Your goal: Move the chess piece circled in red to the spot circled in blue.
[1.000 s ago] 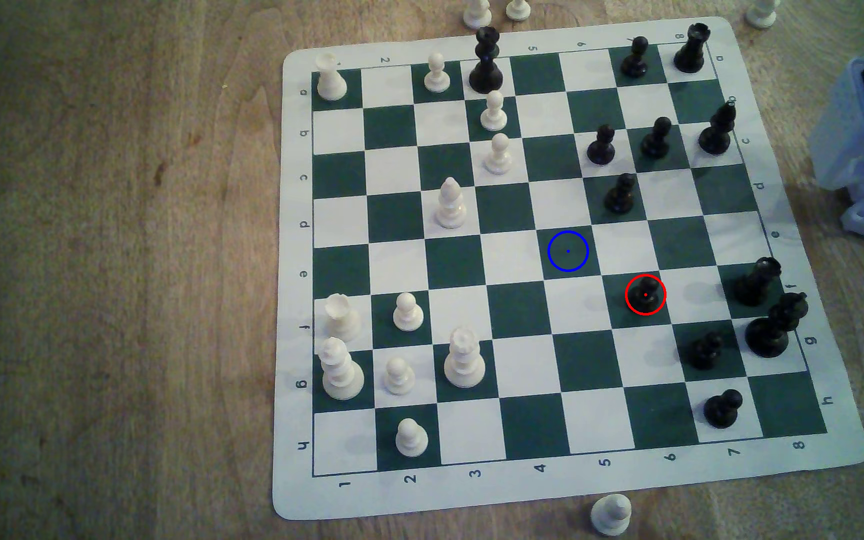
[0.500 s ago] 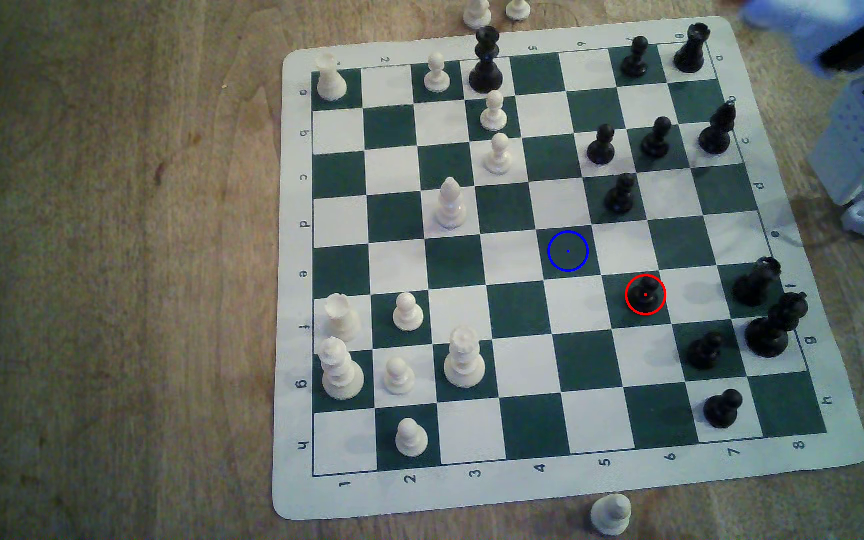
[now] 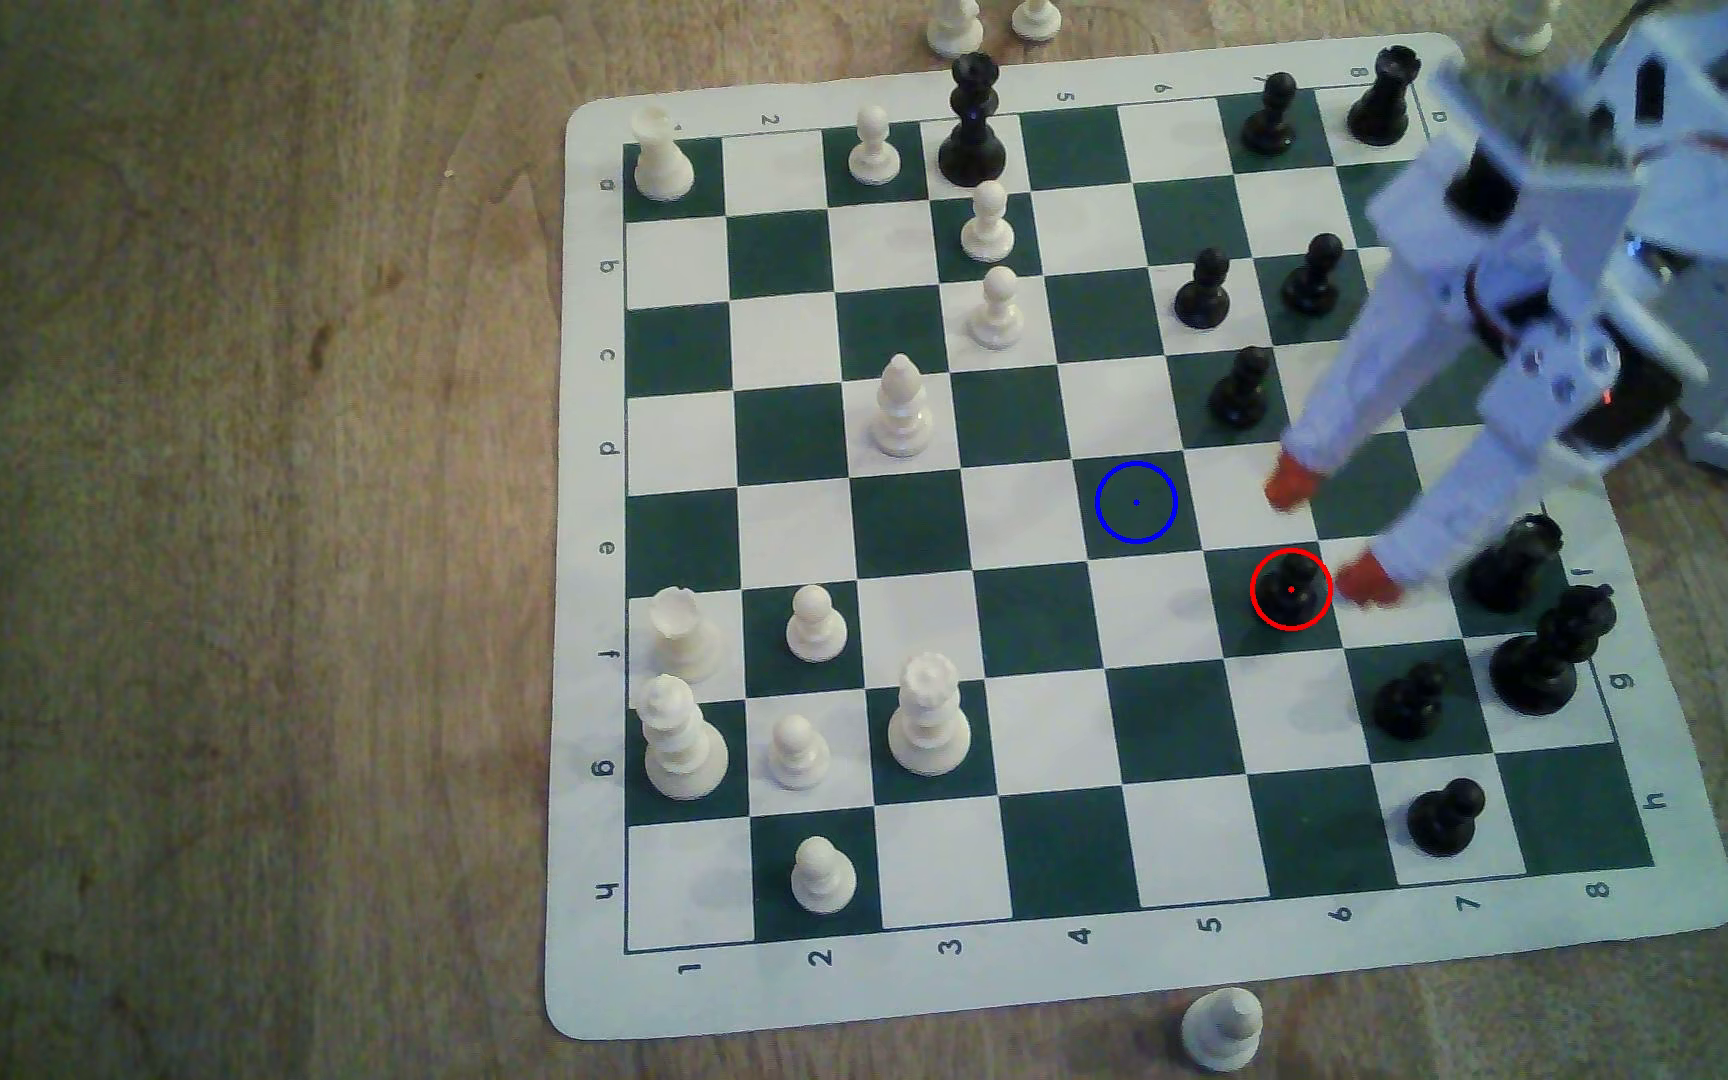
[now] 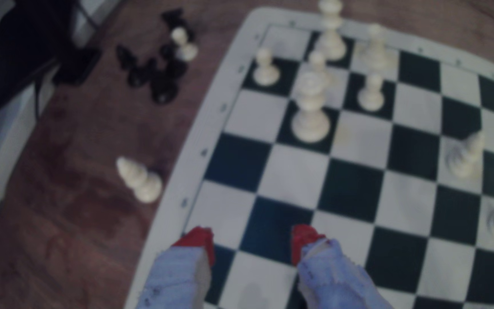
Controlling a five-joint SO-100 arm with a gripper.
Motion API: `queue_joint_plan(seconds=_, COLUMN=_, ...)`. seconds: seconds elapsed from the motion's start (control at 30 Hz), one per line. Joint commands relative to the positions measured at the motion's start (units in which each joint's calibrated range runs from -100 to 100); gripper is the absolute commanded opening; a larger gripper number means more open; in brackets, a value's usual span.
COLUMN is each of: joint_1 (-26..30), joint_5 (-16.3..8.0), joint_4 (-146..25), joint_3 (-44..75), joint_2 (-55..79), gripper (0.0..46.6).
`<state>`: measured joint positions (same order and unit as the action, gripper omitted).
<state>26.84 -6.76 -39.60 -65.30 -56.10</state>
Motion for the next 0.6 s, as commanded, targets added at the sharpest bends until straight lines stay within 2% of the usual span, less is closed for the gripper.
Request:
queue_joint_plan(seconds=0.0, joint_1=0.81, joint_5=-0.15, joint_4=-2.41, joint_3=8.36, joint_2=5.25, gripper=14.9)
queue_joint_plan(seconds=0.2, joint_1=-0.21, joint_5=1.47, joint_4=-10.93, joint_3=9.27, joint_2=5.67, gripper=13.8)
queue_joint_plan(seconds=0.57, joint_1=-1.07, joint_5=1.71, joint_4=-15.52, joint_3=2.01, joint_2=2.7, gripper=12.8)
